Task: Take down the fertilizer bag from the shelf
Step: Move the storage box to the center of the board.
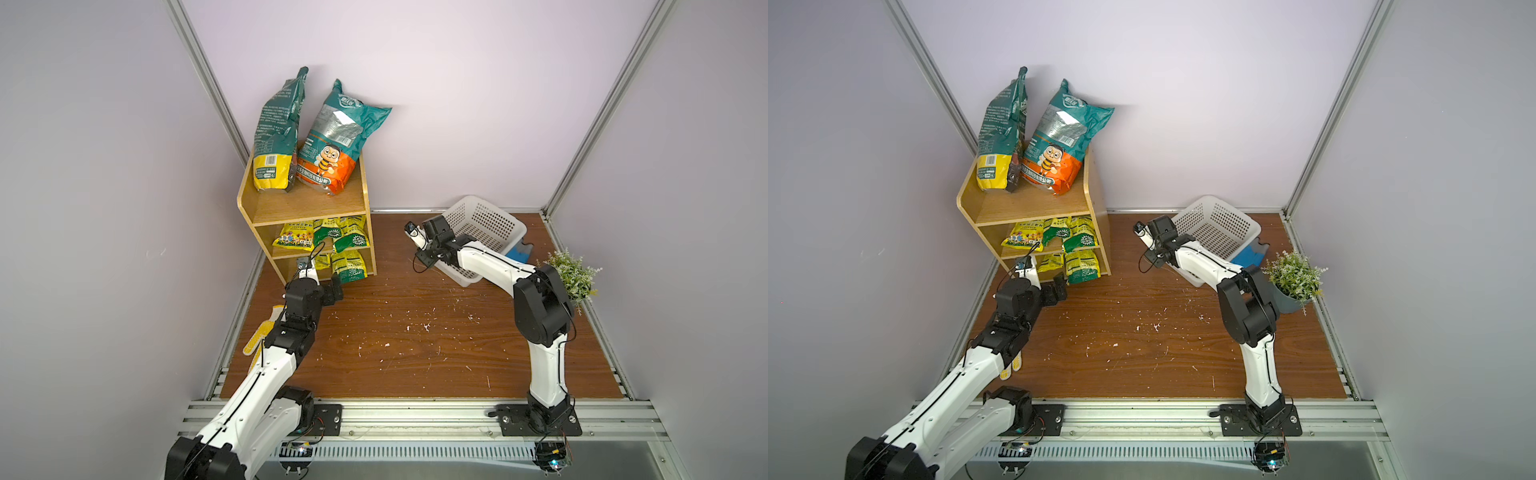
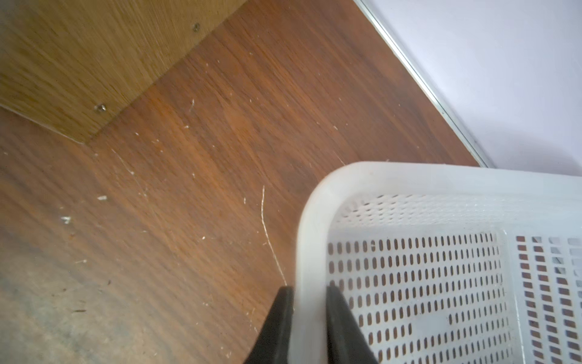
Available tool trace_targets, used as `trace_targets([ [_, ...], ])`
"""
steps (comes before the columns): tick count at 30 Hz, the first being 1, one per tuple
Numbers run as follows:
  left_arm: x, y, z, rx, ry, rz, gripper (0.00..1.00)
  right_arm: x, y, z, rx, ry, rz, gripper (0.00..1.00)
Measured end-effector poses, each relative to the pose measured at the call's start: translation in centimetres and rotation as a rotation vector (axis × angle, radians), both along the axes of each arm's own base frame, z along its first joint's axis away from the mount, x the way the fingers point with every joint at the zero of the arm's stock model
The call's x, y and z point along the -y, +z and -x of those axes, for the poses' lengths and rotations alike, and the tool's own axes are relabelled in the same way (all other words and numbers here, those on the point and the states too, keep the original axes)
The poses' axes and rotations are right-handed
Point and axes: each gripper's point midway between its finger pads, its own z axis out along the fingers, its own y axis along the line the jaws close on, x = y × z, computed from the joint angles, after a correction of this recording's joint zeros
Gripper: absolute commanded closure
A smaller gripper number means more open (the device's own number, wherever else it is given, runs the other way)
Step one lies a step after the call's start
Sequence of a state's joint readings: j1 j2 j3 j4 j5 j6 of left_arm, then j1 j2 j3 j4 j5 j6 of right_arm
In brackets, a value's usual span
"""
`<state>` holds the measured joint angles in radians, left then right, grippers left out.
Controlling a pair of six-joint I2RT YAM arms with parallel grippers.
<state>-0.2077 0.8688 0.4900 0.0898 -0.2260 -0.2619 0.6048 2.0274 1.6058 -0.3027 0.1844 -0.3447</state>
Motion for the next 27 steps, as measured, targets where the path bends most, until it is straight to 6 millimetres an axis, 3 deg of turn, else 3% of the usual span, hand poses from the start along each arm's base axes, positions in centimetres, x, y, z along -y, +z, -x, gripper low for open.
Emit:
trace_targets([
  [2, 0.0, 0.0, 0.0, 0.000, 0.001, 0.000, 0.00, -0.4, 0.1, 1.2, 0.008, 0.019, 0.019, 0.89],
  [5, -0.1, 0.0, 0.0, 0.001, 0.005, -0.001, 0.00, -1.9, 0.2, 5.2, -0.001, 0.082, 0.035, 0.89],
  [13, -0.5, 0.2, 0.3, 0.014, 0.028, -0.001, 0.00, -8.1, 1.2, 19.4, -0.017, 0.296, -0.001, 0.88],
  [15, -0.6, 0.2, 0.3, 0.016, 0.034, -0.002, 0.00, -9.0, 1.0, 22.3, -0.030, 0.334, -0.011, 0.78],
  [17, -0.8, 0.2, 0.3, 0.017, 0.041, -0.003, 0.00, -9.5, 0.9, 24.4, -0.046, 0.350, -0.026, 0.61],
  [18, -0.8, 0.2, 0.3, 0.017, 0.044, -0.003, 0.00, -9.6, 0.9, 25.2, -0.058, 0.351, -0.038, 0.47],
  [19, -0.9, 0.2, 0.4, 0.017, 0.047, -0.003, 0.00, -9.7, 1.1, 25.6, -0.064, 0.346, -0.053, 0.28],
  [21, -0.9, 0.0, 0.4, 0.015, 0.051, -0.003, 0.00, -9.9, 2.0, 25.6, -0.053, 0.330, -0.086, 0.07],
  [23, -1.0, 0.0, 0.5, 0.015, 0.055, -0.002, 0.00, -10.0, 3.3, 24.7, -0.019, 0.302, -0.124, 0.01],
  [27, -1.1, 0.1, 0.5, 0.019, 0.061, 0.000, 0.00, -11.3, 8.7, 21.1, 0.111, 0.239, -0.272, 0.02],
])
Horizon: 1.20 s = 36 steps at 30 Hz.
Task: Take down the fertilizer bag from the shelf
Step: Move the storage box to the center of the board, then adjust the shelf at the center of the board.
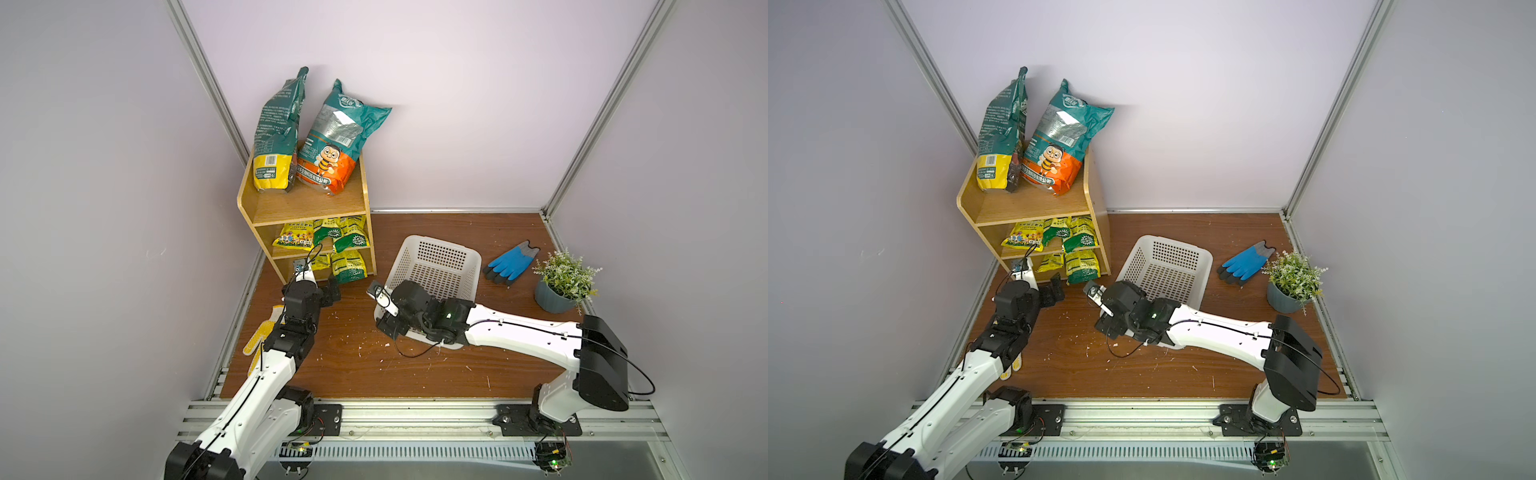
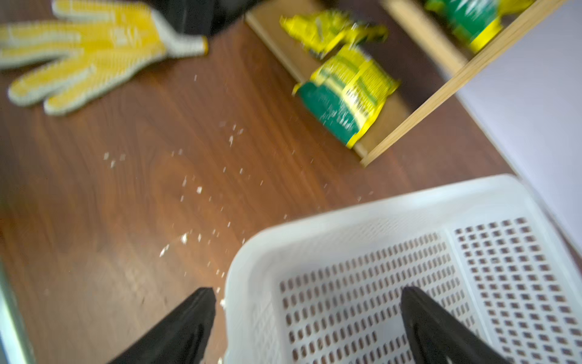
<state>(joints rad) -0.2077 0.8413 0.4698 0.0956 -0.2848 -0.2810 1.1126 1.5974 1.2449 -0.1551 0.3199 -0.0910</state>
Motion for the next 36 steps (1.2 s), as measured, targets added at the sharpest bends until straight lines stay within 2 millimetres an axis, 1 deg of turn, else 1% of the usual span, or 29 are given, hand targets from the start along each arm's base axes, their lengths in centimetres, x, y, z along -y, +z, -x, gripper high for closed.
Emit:
trace_targets([
  [1, 0.0, 0.0, 0.0, 0.000, 0.001, 0.000, 0.00, -0.4, 1.8, -1.4, 0.045, -0.024, -0.051, 0.04],
  [2, -0.1, 0.0, 0.0, 0.001, 0.004, -0.001, 0.00, -0.8, 3.1, -2.3, 0.078, -0.037, -0.089, 0.05],
  [4, -0.2, 0.1, 0.0, 0.003, 0.009, -0.003, 0.00, -1.7, 5.8, -4.8, 0.177, -0.079, -0.162, 0.07],
  [6, -0.2, 0.1, 0.0, 0.004, 0.012, -0.004, 0.00, -2.6, 7.0, -6.9, 0.240, -0.114, -0.191, 0.07],
  [8, -0.3, 0.2, 0.1, 0.009, 0.015, -0.004, 0.00, -3.4, 7.2, -9.2, 0.274, -0.151, -0.201, 0.09],
  [10, -0.3, 0.3, 0.2, 0.017, 0.017, -0.002, 0.00, -4.3, 6.7, -11.3, 0.285, -0.177, -0.210, 0.13],
  [11, -0.4, 0.4, 0.2, 0.019, 0.017, -0.002, 0.00, -4.4, 6.3, -12.1, 0.287, -0.189, -0.218, 0.15],
  [13, -0.4, 0.5, 0.3, 0.027, 0.019, -0.001, 0.00, -4.5, 5.3, -13.5, 0.293, -0.212, -0.229, 0.26],
  [15, -0.5, 0.6, 0.4, 0.034, 0.023, -0.001, 0.00, -4.4, 4.8, -14.4, 0.310, -0.234, -0.249, 0.33],
  [19, -0.6, 0.9, 0.5, 0.043, 0.028, 0.000, 0.00, -3.9, 5.1, -16.1, 0.356, -0.287, -0.297, 0.36],
  [20, -0.6, 0.9, 0.5, 0.046, 0.029, 0.001, 0.00, -3.8, 5.3, -16.3, 0.364, -0.297, -0.307, 0.40],
  [24, -0.6, 1.1, 0.5, 0.051, 0.030, 0.004, 0.00, -3.4, 5.5, -17.5, 0.370, -0.321, -0.351, 0.63],
  [29, -0.6, 1.0, 0.5, 0.051, 0.031, 0.004, 0.00, -4.1, 5.4, -17.5, 0.344, -0.280, -0.401, 0.80],
  [30, -0.6, 1.0, 0.5, 0.051, 0.031, 0.003, 0.00, -4.2, 5.4, -17.5, 0.333, -0.271, -0.413, 0.82],
  [32, -0.6, 1.0, 0.5, 0.051, 0.031, 0.003, 0.00, -4.1, 5.3, -17.6, 0.317, -0.264, -0.432, 0.84],
  [34, -0.6, 1.0, 0.5, 0.051, 0.031, 0.003, 0.00, -3.9, 5.2, -17.9, 0.303, -0.259, -0.449, 0.84],
  [35, -0.6, 1.0, 0.5, 0.051, 0.031, 0.003, 0.00, -3.7, 5.2, -18.1, 0.297, -0.254, -0.454, 0.78],
  [36, -0.6, 1.0, 0.5, 0.051, 0.031, 0.003, 0.00, -3.6, 5.2, -18.4, 0.291, -0.247, -0.460, 0.64],
])
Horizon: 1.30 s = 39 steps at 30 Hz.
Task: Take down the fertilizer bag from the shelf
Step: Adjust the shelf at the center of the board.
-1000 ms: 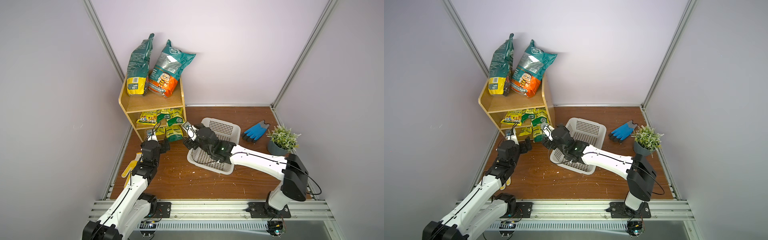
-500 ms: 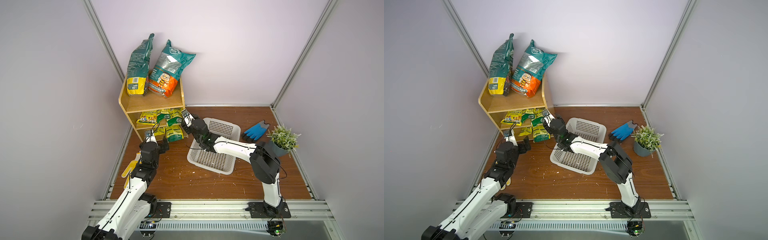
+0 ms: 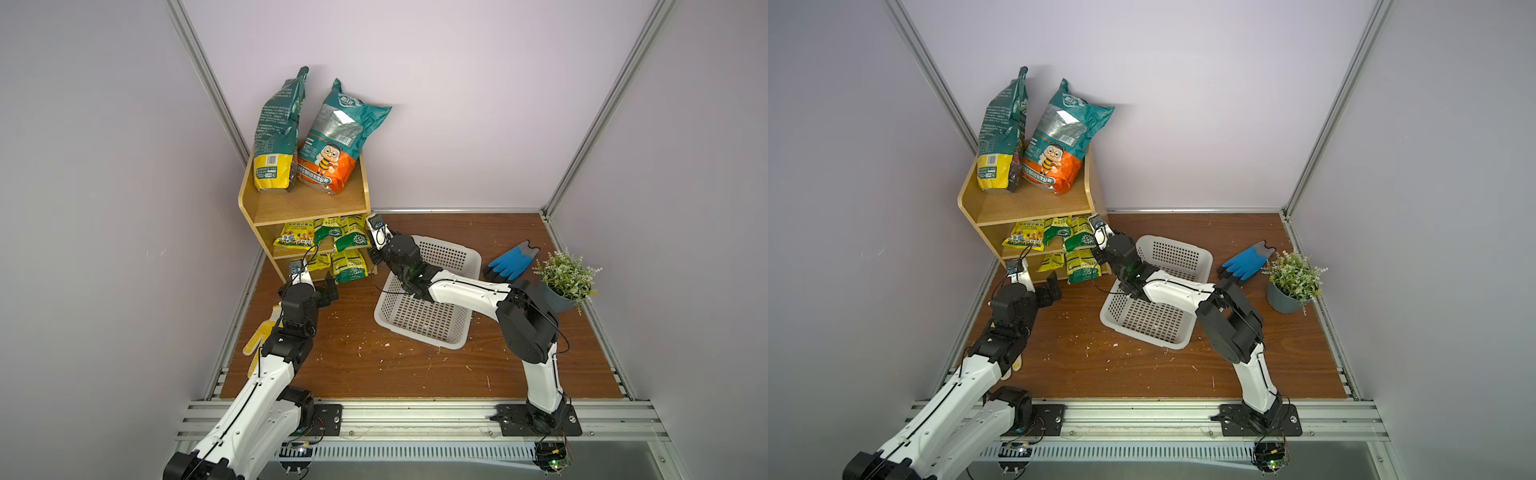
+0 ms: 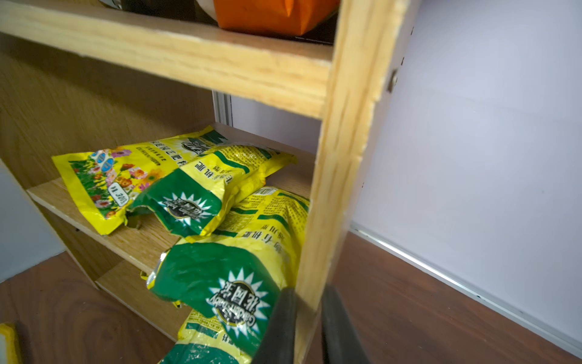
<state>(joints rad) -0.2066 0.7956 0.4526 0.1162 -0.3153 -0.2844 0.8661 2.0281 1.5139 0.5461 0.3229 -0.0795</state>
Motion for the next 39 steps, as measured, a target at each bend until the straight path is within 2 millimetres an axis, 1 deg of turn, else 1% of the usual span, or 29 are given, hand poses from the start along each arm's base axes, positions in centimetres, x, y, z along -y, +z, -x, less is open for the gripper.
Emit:
trace_targets([
  [1, 0.0, 0.0, 0.0, 0.000, 0.000, 0.000, 0.00, 0.2, 0.0, -0.3, -0.002, 0.010, -0.001, 0.52],
  [2, 0.0, 0.0, 0.0, 0.000, 0.000, 0.000, 0.00, 0.4, -0.1, -0.5, -0.004, 0.020, 0.003, 0.35],
  [3, 0.0, 0.0, 0.0, 0.000, 0.000, 0.000, 0.00, 0.8, -0.1, -0.8, -0.008, 0.029, 0.006, 0.29],
  [5, 0.0, 0.0, 0.0, 0.000, 0.001, 0.000, 0.00, 1.8, -0.2, -1.0, -0.018, 0.050, 0.014, 0.24],
  [7, 0.0, 0.0, 0.0, 0.000, 0.001, 0.000, 0.00, 2.8, -0.2, -0.8, -0.031, 0.053, 0.023, 0.18],
  [10, 0.0, 0.0, 0.0, 0.000, 0.001, 0.001, 0.00, 4.0, 0.0, -0.6, -0.035, 0.052, 0.022, 0.16],
  [13, 0.0, 0.0, 0.0, 0.000, 0.002, 0.003, 0.00, 4.0, 0.1, -0.6, -0.034, 0.053, 0.016, 0.19],
  [15, 0.0, 0.0, 0.0, 0.002, 0.002, 0.004, 0.00, 3.5, 0.1, -0.6, -0.035, 0.062, 0.011, 0.20],
  [21, -0.1, 0.4, 0.2, 0.014, 0.007, 0.005, 0.00, 1.0, 1.4, -0.8, -0.005, 0.092, -0.019, 0.20],
  [23, -0.2, 0.4, 0.2, 0.016, 0.009, 0.004, 0.00, 0.0, 1.8, -0.9, 0.011, 0.096, -0.028, 0.23],
  [27, -0.2, 0.4, 0.2, 0.015, 0.009, 0.004, 0.00, -1.8, 2.3, -1.8, 0.039, 0.079, -0.041, 0.36],
  [29, -0.2, 0.4, 0.2, 0.015, 0.010, 0.004, 0.00, -2.5, 2.2, -2.5, 0.053, 0.060, -0.044, 0.45],
  [31, -0.2, 0.4, 0.2, 0.015, 0.011, 0.004, 0.00, -2.8, 1.7, -3.1, 0.066, 0.029, -0.027, 0.54],
  [33, -0.3, 0.4, 0.2, 0.015, 0.014, 0.003, 0.00, -2.6, 1.7, -3.5, 0.083, -0.008, -0.014, 0.64],
  [35, -0.3, 0.4, 0.2, 0.017, 0.016, 0.002, 0.00, -2.2, 2.0, -3.7, 0.094, -0.037, -0.023, 0.76],
  [37, -0.4, 0.5, 0.2, 0.018, 0.017, 0.002, 0.00, -1.7, 2.1, -3.9, 0.086, -0.081, -0.082, 0.82],
  [39, -0.4, 0.4, 0.3, 0.018, 0.018, 0.002, 0.00, -0.9, 1.9, -4.1, 0.087, -0.112, -0.119, 0.88],
])
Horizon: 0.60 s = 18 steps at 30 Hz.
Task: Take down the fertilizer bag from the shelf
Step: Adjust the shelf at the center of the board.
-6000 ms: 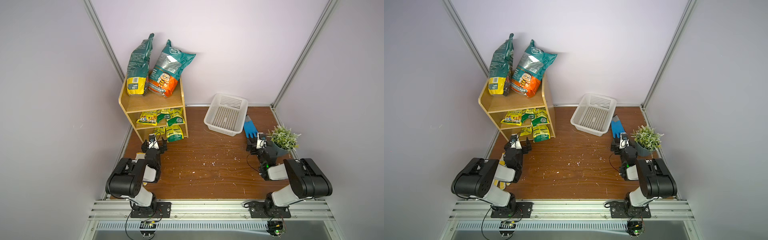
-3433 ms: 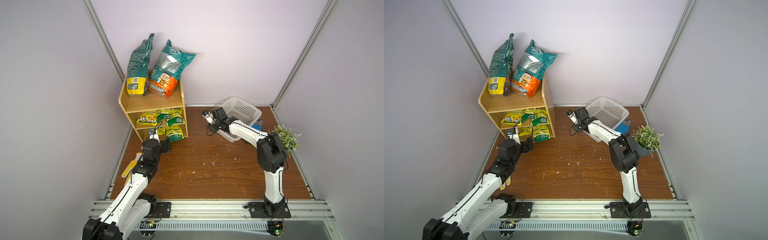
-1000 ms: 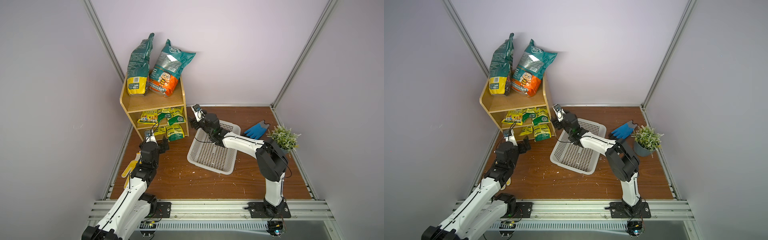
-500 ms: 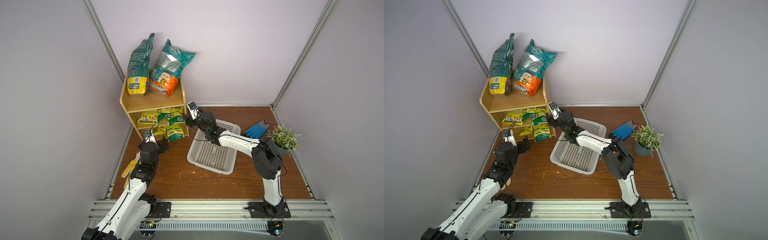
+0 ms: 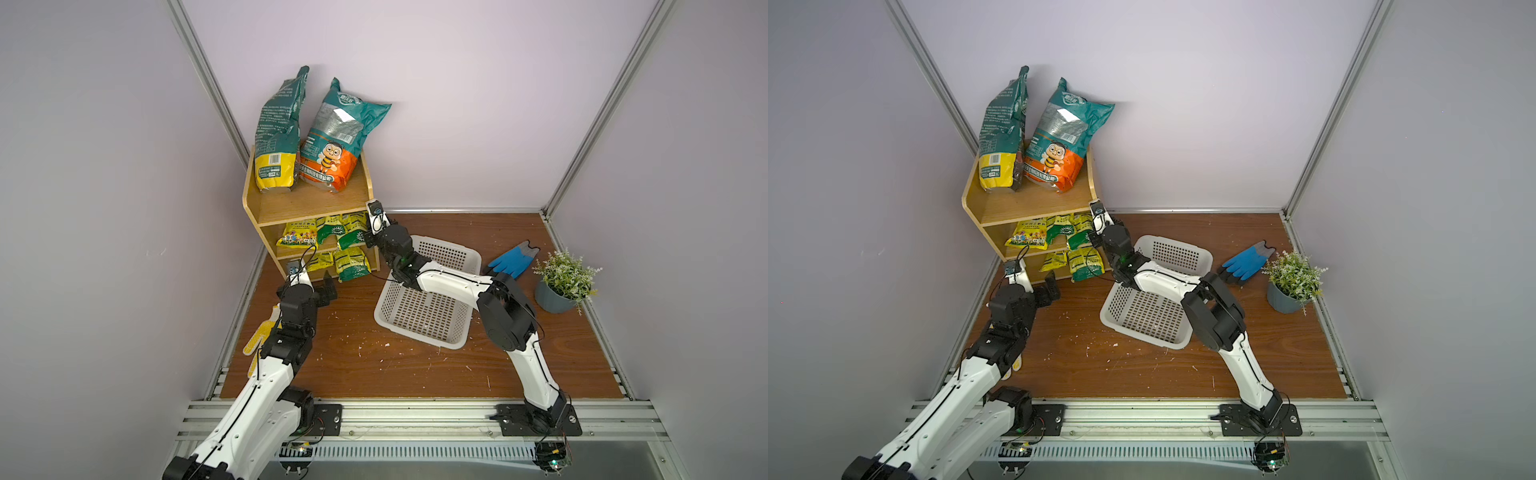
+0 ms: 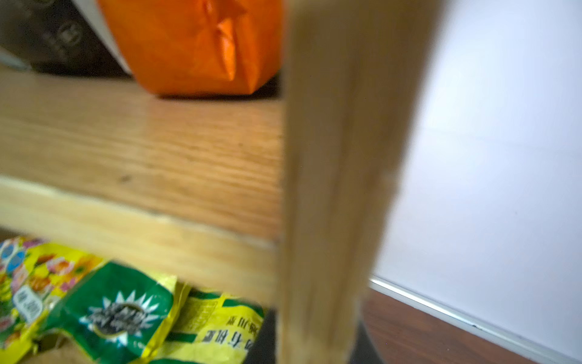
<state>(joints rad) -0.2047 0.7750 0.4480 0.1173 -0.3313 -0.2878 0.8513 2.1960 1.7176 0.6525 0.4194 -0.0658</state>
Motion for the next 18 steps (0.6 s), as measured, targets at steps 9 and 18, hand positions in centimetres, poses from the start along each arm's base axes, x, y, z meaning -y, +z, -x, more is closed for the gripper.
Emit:
trace_targets([
  [9, -0.1, -0.4, 0.1, -0.008, 0.003, -0.002, 0.00, 4.2, -0.1, -1.3, -0.021, 0.124, 0.015, 0.86],
  [18, -0.1, -0.5, 0.1, -0.012, 0.004, -0.001, 0.00, 5.0, 0.0, -2.3, -0.042, 0.278, 0.093, 0.14],
])
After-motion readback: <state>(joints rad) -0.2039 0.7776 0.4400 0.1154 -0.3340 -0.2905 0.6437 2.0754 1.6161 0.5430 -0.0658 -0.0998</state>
